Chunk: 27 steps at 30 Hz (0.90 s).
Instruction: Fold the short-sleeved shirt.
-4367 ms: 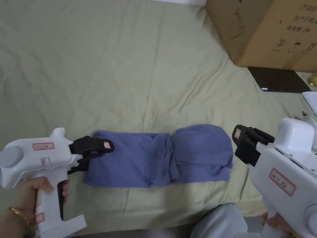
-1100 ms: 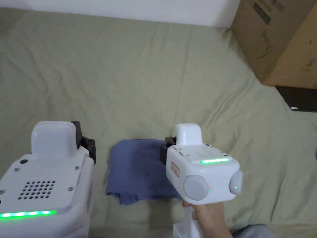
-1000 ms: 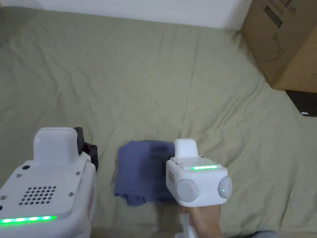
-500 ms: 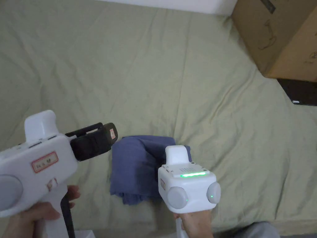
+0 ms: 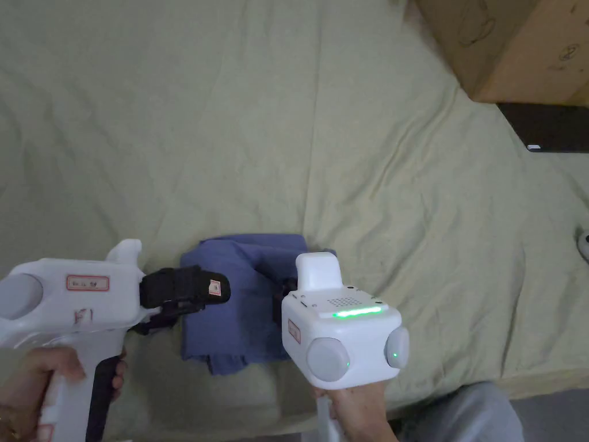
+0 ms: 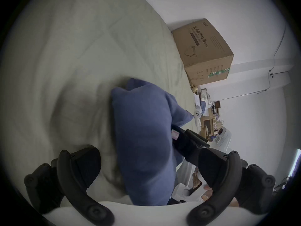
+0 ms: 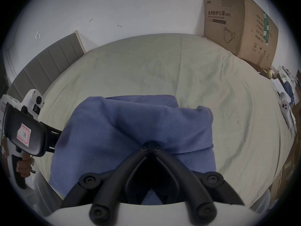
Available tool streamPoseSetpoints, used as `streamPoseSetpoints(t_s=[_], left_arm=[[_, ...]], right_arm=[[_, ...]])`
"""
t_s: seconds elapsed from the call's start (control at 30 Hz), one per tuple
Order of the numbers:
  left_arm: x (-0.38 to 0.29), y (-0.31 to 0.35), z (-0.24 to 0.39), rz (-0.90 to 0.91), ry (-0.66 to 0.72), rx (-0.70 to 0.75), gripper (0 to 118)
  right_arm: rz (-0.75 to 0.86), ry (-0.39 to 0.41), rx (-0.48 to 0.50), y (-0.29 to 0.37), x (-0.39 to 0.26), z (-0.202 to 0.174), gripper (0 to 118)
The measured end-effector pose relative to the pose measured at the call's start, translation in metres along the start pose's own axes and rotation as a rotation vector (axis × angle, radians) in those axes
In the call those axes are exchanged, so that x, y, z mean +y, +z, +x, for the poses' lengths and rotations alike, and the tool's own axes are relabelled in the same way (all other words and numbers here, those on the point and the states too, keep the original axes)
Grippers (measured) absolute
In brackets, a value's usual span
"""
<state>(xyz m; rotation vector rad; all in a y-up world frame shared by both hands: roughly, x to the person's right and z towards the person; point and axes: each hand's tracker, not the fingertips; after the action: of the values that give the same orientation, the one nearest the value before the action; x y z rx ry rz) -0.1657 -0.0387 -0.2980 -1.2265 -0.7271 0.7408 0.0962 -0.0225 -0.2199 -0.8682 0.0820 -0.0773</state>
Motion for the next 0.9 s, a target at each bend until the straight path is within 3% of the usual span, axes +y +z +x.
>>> streamPoseSetpoints(t_s=[0.13, 0.2, 0.23, 0.27, 0.3, 0.33, 0.37, 0.43, 0.6, 0.73, 0.9], left_arm=[[0.006, -0.013, -0.003, 0.009, 0.125, -0.157, 117], [0.006, -0.022, -0.004, -0.012, 0.161, -0.218, 110], [0.006, -0.027, -0.001, -0.015, 0.142, -0.179, 95], [0.007, -0.028, -0.002, -0.019, 0.136, -0.148, 71], [0.008, -0.029, 0.001, -0.019, 0.113, -0.062, 38], [0.009, -0.029, 0.004, -0.029, 0.095, 0.036, 30], [0.01, -0.031, 0.004, -0.044, 0.099, 0.092, 30], [0.011, -0.028, 0.005, -0.04, 0.175, -0.003, 29], [0.013, -0.018, 0.039, -0.041, 0.165, 0.171, 29], [0.018, 0.014, 0.065, -0.015, 0.096, 0.209, 28], [0.029, 0.094, 0.066, 0.03, 0.013, 0.421, 28]], right_arm=[[-0.003, -0.03, 0.014, -0.002, 0.0, 0.006, 0], [-0.004, -0.037, 0.02, -0.003, 0.001, 0.006, 0], [-0.005, -0.036, 0.023, -0.003, 0.001, 0.007, 0], [-0.007, -0.034, 0.026, -0.003, 0.001, 0.008, 0], [-0.013, -0.037, 0.032, -0.004, 0.003, 0.009, 0], [-0.022, -0.052, 0.042, -0.004, 0.005, 0.011, 0], [-0.032, -0.074, 0.06, -0.004, 0.007, 0.015, 0], [-0.054, -0.096, 0.088, -0.005, 0.014, 0.021, 0], [0.009, -0.074, 0.108, 0.038, 0.036, 0.038, 0], [0.103, -0.104, 0.15, 0.085, 0.051, 0.057, 0], [0.166, -0.112, 0.176, 0.126, 0.054, 0.069, 0]])
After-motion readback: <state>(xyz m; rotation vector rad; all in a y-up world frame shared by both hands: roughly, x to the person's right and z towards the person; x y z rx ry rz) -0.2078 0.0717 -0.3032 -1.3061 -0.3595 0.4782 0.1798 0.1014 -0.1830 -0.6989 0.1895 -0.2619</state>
